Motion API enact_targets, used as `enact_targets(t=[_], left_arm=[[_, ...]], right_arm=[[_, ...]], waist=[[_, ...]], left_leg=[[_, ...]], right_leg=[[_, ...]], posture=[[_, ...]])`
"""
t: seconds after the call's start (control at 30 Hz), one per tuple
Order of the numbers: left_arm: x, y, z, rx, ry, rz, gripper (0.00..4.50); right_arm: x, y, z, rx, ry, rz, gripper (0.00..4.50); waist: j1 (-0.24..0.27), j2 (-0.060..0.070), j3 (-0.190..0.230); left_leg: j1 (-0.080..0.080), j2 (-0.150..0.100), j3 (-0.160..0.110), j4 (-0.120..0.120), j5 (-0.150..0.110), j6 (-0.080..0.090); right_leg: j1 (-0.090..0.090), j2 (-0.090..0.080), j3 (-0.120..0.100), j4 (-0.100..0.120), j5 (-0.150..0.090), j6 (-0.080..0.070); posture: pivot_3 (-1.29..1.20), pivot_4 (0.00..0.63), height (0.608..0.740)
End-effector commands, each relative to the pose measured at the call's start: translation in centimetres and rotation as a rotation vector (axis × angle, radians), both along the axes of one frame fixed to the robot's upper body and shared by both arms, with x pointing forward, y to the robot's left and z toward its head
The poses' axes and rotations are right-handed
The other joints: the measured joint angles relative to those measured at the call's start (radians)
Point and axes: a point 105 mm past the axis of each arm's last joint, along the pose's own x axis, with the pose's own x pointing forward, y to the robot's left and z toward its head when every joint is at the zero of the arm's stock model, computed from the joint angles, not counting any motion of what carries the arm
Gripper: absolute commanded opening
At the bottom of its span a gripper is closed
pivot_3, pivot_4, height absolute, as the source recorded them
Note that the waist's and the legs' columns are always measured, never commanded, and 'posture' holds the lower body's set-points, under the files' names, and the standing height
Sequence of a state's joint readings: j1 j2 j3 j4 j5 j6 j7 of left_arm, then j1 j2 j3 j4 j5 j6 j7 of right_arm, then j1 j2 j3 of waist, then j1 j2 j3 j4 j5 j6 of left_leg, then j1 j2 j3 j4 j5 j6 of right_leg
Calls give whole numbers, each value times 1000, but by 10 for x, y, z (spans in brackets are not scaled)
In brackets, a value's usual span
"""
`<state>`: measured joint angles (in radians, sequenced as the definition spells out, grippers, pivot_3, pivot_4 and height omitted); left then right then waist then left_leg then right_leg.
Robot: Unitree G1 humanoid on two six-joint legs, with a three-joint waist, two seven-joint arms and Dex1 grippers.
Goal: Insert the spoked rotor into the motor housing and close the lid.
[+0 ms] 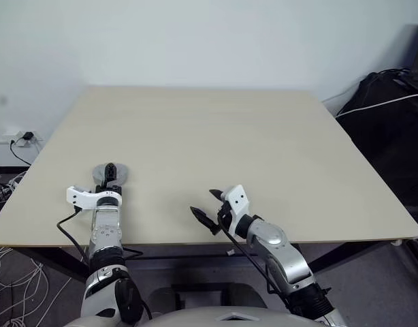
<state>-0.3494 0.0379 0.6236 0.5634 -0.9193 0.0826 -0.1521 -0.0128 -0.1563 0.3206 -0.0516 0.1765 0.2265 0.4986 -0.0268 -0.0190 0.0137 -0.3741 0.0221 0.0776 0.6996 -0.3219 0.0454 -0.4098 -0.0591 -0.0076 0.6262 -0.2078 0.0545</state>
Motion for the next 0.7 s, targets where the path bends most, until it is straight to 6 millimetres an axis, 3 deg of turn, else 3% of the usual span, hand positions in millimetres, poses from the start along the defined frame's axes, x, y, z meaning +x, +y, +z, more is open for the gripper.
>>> enact_targets(t=[0.03, 0.37, 0.7], left_arm=[[10, -3, 20, 16, -48, -3, 4438], [-19, -16, 3, 6, 67, 13, 4438], [-68, -30, -12, -11, 154, 9, 4438]], right_arm=[[3, -1, 8, 10, -29, -8, 4500], [3, -2, 6, 9, -17, -13, 4500], [3, -1, 6, 20, -5, -16, 4500]], waist=[[0, 0, 0], [-2, 1, -1], [-14, 4, -4]], left_leg=[[0, 0, 0, 0, 0, 0], [1, 0, -2, 0, 0, 0], [15, 2, 1, -1, -3, 3]], right_leg=[[0, 0, 0, 0, 0, 0], [0, 0, 1, 0, 0, 0], [11, 0, 3, 1, -4, -7]], posture=[[0, 0, 740], [0, 0, 740], [0, 0, 740]])
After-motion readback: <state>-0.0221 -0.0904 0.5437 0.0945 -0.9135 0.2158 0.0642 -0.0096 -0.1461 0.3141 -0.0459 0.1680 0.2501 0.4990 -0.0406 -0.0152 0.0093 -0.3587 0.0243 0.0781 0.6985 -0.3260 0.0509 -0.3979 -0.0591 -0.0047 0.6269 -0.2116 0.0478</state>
